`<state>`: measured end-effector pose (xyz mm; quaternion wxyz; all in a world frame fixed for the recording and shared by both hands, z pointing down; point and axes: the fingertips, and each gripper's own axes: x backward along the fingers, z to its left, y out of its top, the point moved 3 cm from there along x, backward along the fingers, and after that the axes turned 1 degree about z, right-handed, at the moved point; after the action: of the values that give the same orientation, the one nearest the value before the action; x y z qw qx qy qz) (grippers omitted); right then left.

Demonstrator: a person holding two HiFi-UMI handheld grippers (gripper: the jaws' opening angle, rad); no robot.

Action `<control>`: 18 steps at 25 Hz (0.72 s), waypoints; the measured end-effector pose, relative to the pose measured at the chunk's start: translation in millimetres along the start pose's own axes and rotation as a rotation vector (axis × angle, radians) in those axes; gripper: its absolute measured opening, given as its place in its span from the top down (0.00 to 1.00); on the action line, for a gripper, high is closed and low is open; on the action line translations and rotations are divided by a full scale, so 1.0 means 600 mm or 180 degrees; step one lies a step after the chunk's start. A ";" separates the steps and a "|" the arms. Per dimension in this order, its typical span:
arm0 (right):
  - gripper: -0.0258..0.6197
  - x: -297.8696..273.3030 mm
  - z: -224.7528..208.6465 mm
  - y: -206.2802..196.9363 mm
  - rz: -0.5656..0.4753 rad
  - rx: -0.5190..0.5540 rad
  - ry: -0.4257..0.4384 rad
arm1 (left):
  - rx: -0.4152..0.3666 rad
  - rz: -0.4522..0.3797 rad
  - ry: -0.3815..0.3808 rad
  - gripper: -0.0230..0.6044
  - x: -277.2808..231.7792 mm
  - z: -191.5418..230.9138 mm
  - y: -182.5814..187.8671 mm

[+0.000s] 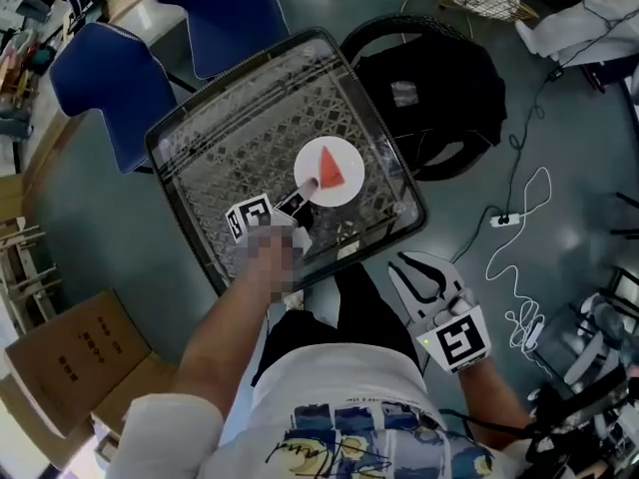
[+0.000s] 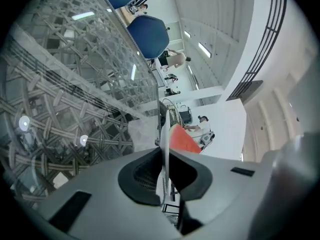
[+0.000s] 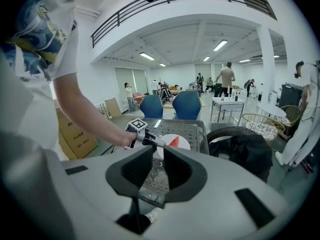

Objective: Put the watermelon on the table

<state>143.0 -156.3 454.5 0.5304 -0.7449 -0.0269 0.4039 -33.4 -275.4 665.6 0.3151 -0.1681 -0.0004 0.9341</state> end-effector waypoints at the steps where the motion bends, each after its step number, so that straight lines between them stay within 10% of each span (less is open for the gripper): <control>1: 0.85 -0.003 -0.010 -0.005 0.0015 -0.0022 0.0002 | 0.0016 0.0015 0.0032 0.92 -0.013 0.011 0.001; 18: 0.85 -0.045 -0.106 -0.028 0.0056 -0.0308 0.0111 | 0.0095 0.0195 0.0617 0.92 -0.091 0.077 0.020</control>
<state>171.6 -210.6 491.0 0.4905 -0.7768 -0.0306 0.3937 -14.2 -312.5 725.1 0.2875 -0.2529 0.0492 0.9225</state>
